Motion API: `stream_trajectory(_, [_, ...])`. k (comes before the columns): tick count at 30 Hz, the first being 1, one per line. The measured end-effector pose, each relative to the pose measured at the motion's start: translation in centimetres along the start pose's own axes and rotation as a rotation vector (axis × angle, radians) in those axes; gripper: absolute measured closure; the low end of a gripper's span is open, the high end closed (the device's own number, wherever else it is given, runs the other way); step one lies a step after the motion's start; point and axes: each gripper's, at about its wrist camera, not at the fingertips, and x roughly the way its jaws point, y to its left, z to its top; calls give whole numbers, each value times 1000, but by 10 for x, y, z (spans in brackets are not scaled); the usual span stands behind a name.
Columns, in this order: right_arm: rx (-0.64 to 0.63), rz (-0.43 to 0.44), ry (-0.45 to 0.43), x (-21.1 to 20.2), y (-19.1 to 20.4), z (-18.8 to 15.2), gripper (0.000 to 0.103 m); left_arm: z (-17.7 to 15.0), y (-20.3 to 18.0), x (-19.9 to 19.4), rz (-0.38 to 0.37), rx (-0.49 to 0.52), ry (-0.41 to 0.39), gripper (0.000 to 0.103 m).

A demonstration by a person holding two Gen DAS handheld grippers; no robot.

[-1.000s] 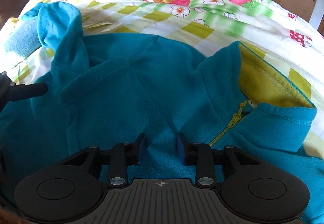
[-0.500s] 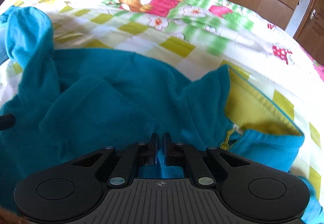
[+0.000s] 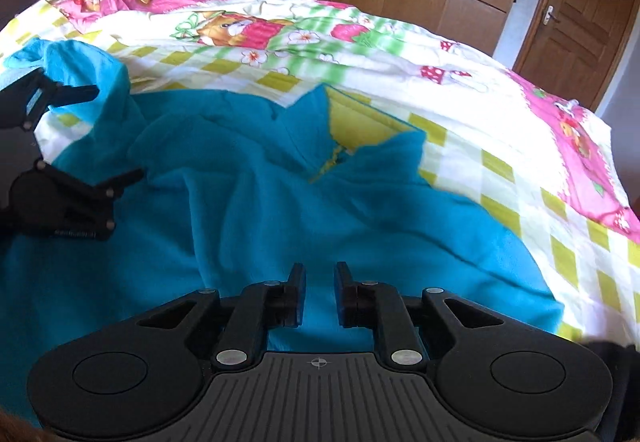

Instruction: Fold small clothes

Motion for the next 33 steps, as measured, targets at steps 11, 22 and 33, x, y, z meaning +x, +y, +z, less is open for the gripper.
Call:
stream_trajectory(11, [-99,-136,-12,-23,-7,-55,74,28,20,37,11,-107,47,63])
stream_trajectory(22, [-29,-286,-75,-41,-27,-86,64,25,42,33,134,-226,58,65])
stream_trajectory(33, [223,-366,-122,0,-51,-87,85,29,55,43,99,-297,109,65])
